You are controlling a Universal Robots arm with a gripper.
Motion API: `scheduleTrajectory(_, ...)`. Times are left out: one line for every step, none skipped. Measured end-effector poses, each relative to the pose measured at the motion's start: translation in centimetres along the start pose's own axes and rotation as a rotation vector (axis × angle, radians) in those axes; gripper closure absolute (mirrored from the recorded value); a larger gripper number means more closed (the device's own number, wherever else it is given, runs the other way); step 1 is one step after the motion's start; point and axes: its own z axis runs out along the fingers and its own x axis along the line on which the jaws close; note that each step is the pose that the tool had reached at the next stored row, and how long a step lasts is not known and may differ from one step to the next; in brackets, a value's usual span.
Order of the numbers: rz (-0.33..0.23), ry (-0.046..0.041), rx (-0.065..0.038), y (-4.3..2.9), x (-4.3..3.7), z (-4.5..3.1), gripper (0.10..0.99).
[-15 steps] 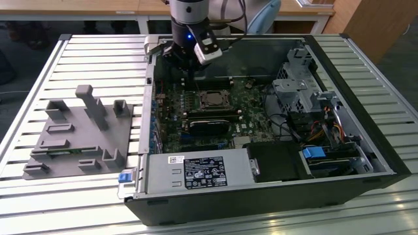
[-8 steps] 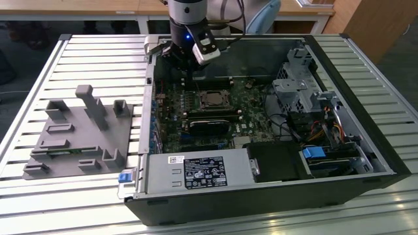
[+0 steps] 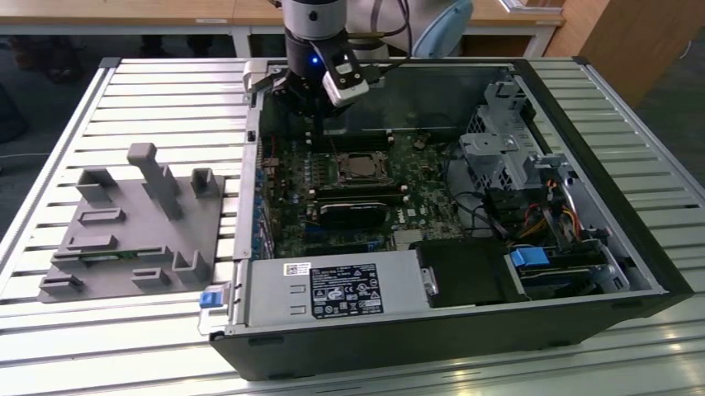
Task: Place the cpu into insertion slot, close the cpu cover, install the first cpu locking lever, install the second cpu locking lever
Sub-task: 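Install the first cpu locking lever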
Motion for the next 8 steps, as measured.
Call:
scheduleTrajectory(0.000,0.0000,0.000,0.12,0.03,0.05,0.980)
scheduleTrajectory(0.000,0.0000,0.000,0.24,0.05,0.09,0.980)
scheduleTrajectory(0.000,-0.0001,0.000,0.36,0.07,0.13,0.980)
scheduleTrajectory(0.000,0.0000,0.000,0.48,0.08,0.17,0.980)
scheduleTrajectory(0.000,-0.0001,0.000,0.59,0.09,0.20,0.980)
scheduleTrajectory(0.000,0.0000,0.000,0.70,0.10,0.23,0.980)
scheduleTrajectory(0.000,0.0000,0.000,0.78,0.11,0.25,0.980)
scheduleTrajectory(0.000,0.0000,0.000,0.85,0.11,0.26,0.980)
